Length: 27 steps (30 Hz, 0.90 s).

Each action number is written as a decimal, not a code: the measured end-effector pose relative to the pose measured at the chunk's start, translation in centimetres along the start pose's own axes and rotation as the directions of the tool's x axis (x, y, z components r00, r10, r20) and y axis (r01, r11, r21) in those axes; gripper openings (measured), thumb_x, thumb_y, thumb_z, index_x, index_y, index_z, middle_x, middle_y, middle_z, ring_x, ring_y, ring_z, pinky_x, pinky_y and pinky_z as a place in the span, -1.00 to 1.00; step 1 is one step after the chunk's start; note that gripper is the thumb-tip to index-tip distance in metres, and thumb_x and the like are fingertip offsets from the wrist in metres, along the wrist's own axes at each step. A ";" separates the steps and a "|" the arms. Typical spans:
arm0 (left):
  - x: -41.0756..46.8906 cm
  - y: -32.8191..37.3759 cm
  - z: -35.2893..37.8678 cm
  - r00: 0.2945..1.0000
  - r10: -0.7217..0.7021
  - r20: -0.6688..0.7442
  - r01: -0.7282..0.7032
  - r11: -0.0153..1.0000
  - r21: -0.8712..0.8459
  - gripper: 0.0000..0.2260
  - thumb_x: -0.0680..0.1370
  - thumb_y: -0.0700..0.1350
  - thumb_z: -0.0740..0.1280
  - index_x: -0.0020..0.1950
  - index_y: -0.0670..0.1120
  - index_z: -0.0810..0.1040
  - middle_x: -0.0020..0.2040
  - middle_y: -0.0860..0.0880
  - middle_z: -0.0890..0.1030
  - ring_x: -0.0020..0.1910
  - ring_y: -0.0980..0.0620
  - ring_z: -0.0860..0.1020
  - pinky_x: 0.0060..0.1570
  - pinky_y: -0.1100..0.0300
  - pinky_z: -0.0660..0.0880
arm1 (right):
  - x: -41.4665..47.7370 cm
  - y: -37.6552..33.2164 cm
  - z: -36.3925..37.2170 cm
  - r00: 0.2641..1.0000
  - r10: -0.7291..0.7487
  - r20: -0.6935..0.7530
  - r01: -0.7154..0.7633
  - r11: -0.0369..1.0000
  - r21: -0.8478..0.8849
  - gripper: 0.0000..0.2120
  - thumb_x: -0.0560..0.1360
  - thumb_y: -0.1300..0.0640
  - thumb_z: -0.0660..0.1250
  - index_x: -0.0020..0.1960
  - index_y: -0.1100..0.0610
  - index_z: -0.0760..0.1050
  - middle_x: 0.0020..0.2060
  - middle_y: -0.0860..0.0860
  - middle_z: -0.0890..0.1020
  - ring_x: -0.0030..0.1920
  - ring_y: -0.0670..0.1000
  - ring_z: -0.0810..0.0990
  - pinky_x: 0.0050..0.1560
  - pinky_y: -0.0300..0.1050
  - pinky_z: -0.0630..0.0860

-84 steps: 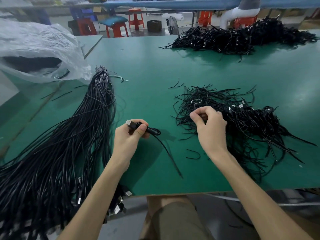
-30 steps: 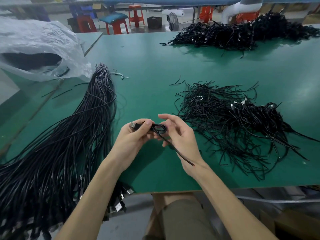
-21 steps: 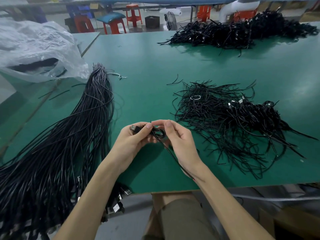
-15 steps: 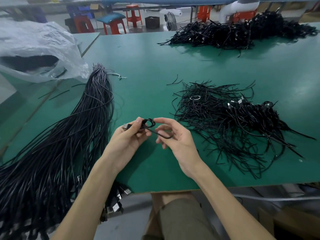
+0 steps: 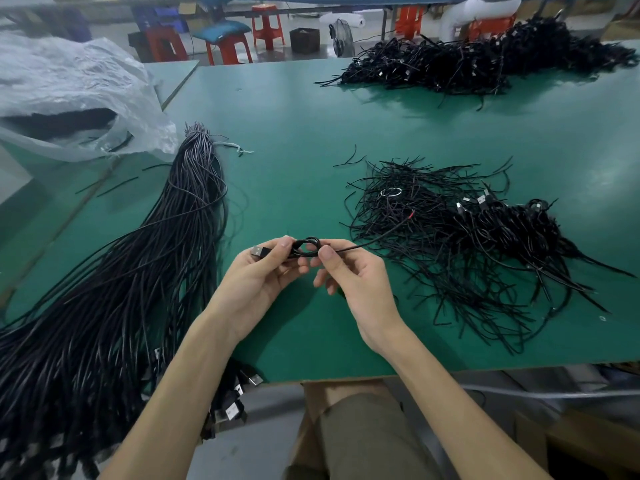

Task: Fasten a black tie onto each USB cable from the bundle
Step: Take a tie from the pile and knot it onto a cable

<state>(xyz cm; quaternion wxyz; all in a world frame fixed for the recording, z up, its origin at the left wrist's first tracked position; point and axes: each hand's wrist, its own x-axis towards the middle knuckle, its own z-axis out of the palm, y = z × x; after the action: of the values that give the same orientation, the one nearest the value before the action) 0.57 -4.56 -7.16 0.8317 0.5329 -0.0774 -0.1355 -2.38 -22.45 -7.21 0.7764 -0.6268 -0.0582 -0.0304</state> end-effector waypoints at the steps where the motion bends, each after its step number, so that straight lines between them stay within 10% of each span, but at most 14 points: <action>1: 0.0 0.0 0.1 1.000 -0.001 0.001 0.001 1.000 0.003 -0.75 0.66 -0.10 0.33 0.14 -0.25 0.69 -0.06 -0.15 0.66 -0.09 0.00 0.60 0.10 0.15 0.58 | 0.0 0.0 0.0 1.000 0.002 -0.003 -0.002 1.000 0.004 -0.82 0.63 0.13 0.35 0.12 0.20 0.66 -0.17 0.03 0.71 -0.28 -0.03 0.60 -0.31 -0.22 0.44; 21: -0.2 0.2 0.3 0.978 0.023 -0.207 -0.047 0.992 -0.114 -0.89 0.58 -0.18 0.40 -0.04 -0.22 0.65 -0.11 -0.17 0.66 -0.13 -0.07 0.65 0.02 0.11 0.62 | -0.1 -0.1 -0.1 0.991 -0.053 -0.121 0.053 0.999 -0.006 -0.92 0.52 0.21 0.50 -0.08 0.06 0.63 -0.22 -0.01 0.67 -0.26 -0.04 0.58 -0.28 -0.18 0.47; 27: 0.0 0.2 0.2 0.969 0.039 -0.243 -0.079 0.985 -0.156 -0.90 0.59 -0.18 0.40 -0.03 -0.23 0.63 -0.13 -0.16 0.66 -0.13 -0.06 0.66 0.03 0.11 0.63 | 0.0 0.0 -0.1 0.986 0.018 -0.167 -0.007 0.998 0.069 -0.74 0.50 0.24 0.52 0.13 0.13 0.53 -0.11 0.01 0.67 -0.26 -0.01 0.64 -0.31 -0.17 0.49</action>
<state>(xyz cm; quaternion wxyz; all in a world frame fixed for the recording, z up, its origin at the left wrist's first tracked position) 0.56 -4.62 -6.86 0.8797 0.4723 0.0192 -0.0514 -2.38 -22.57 -7.20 0.7995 -0.5957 0.0104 -0.0763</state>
